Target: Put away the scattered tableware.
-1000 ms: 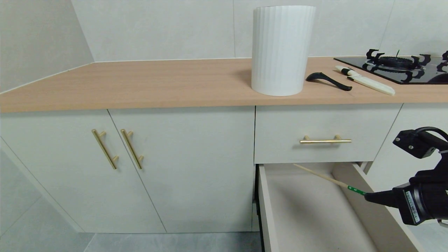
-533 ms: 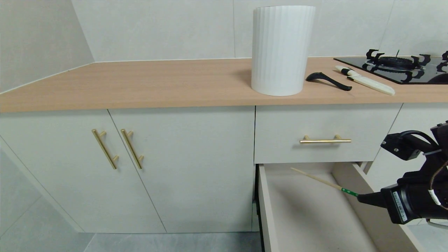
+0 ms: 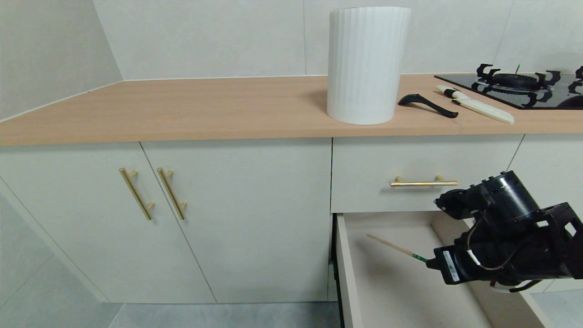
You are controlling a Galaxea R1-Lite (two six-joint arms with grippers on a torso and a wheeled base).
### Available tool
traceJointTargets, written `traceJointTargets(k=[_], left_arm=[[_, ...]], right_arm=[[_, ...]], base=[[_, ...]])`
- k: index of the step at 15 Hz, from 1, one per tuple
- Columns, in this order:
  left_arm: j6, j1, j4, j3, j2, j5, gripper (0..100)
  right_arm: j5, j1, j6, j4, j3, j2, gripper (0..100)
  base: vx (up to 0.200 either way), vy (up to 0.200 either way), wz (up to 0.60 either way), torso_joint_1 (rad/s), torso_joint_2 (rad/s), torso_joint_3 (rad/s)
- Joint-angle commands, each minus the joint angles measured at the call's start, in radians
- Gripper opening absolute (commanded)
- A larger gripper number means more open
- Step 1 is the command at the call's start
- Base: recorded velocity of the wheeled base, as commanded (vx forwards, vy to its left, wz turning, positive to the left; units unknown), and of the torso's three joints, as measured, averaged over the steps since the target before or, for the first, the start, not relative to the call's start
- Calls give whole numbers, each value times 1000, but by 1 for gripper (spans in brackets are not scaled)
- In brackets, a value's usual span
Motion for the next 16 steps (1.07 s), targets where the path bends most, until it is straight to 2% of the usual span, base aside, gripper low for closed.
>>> traceJointTargets(k=[1, 4, 10, 16], left_arm=[[0, 0, 0, 0, 0, 0, 100], [0, 0, 0, 0, 0, 0, 100], [0, 0, 0, 0, 0, 0, 100], [0, 0, 0, 0, 0, 0, 100]], right_arm=[[-33, 26, 57, -117, 16, 137, 0], [-89, 58, 130, -249, 22, 247, 0], [-197, 76, 158, -461, 53, 427, 0], [-204, 79, 158, -481, 53, 487, 0]], base=[[0, 0, 0, 0, 0, 0], [0, 0, 0, 0, 0, 0], [0, 0, 0, 0, 0, 0], [0, 0, 0, 0, 0, 0]])
